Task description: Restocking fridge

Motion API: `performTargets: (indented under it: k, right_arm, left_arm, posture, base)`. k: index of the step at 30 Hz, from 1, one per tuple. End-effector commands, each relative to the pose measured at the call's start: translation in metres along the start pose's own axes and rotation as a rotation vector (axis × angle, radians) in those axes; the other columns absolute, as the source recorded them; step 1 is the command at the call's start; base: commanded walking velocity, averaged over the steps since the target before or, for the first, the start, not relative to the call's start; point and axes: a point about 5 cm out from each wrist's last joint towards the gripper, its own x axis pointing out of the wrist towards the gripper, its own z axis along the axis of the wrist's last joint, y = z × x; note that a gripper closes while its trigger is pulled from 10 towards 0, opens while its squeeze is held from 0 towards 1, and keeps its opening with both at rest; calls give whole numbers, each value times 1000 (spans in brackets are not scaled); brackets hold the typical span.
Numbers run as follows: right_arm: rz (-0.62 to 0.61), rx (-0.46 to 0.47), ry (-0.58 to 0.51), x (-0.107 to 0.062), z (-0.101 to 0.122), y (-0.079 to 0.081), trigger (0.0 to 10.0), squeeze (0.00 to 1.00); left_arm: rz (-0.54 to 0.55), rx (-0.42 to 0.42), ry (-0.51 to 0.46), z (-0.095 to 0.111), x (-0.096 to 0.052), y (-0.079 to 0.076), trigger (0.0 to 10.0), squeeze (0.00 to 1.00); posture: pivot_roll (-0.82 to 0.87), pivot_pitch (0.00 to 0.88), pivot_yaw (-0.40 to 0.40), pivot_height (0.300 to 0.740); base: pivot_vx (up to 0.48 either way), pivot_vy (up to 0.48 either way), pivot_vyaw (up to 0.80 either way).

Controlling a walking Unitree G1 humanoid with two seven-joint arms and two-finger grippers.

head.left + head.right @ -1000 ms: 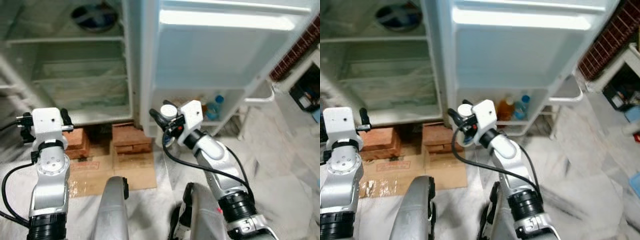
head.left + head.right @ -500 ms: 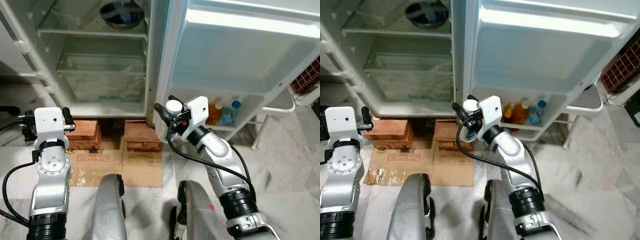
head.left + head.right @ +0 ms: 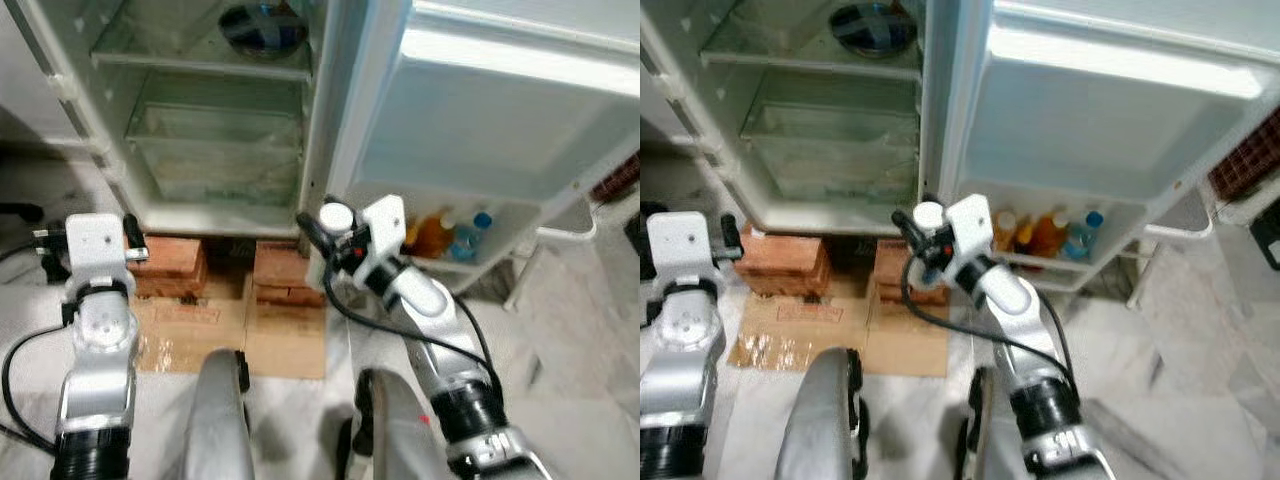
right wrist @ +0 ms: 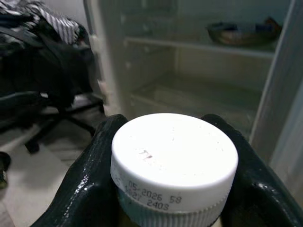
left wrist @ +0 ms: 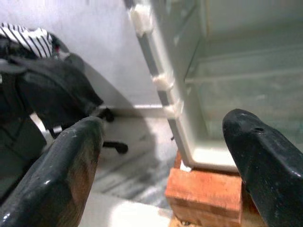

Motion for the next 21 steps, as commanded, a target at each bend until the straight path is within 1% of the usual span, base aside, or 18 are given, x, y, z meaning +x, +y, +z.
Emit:
performTargets:
  k: [1, 6, 7, 8, 12, 18, 19, 21]
  right_arm:
    - [-17, -24, -28, -3, 7, -7, 10000, 0]
    - [-18, -27, -30, -3, 8, -7, 10000, 0]
    - [-19, -27, -29, -3, 7, -7, 10000, 0]
    - [-20, -31, -25, -4, 7, -7, 10000, 0]
    - [-20, -30, -24, -4, 6, -7, 10000, 0]
    - [-24, -28, -23, -4, 6, -8, 10000, 0]
    - [-29, -26, -24, -2, 6, -8, 10000, 0]
    - [-30, -25, -25, -2, 6, -8, 10000, 0]
  left_arm:
    - [-14, 2, 6, -2, -2, -4, 10000, 0]
    - [-14, -5, 5, -2, -2, -5, 10000, 0]
    - [-7, -18, -9, 0, -2, -5, 10000, 0]
    - [-4, -14, -19, 2, -2, -5, 10000, 0]
    - [-6, -11, 0, 0, -2, -6, 10000, 0]
    - [-7, -15, -3, 0, -5, -6, 10000, 0]
    - [-14, -15, -1, -1, -8, -6, 10000, 0]
    - [-16, -14, 0, -1, -9, -6, 10000, 0]
  posture:
    - [59, 164, -69, 613]
    - [58, 164, -69, 613]
    - [56, 165, -68, 613]
    - [56, 165, -67, 613]
    - [57, 166, -67, 613]
    - [64, 172, -64, 613]
    - [66, 175, -63, 603]
    - [66, 175, -63, 598]
  base:
    - [341, 0, 0]
    - [340, 0, 0]
    - [0, 0, 0]
    - [0, 0, 0]
    - [0, 0, 0]
    - [0, 0, 0]
    - [0, 0, 0]
    - [0, 0, 0]
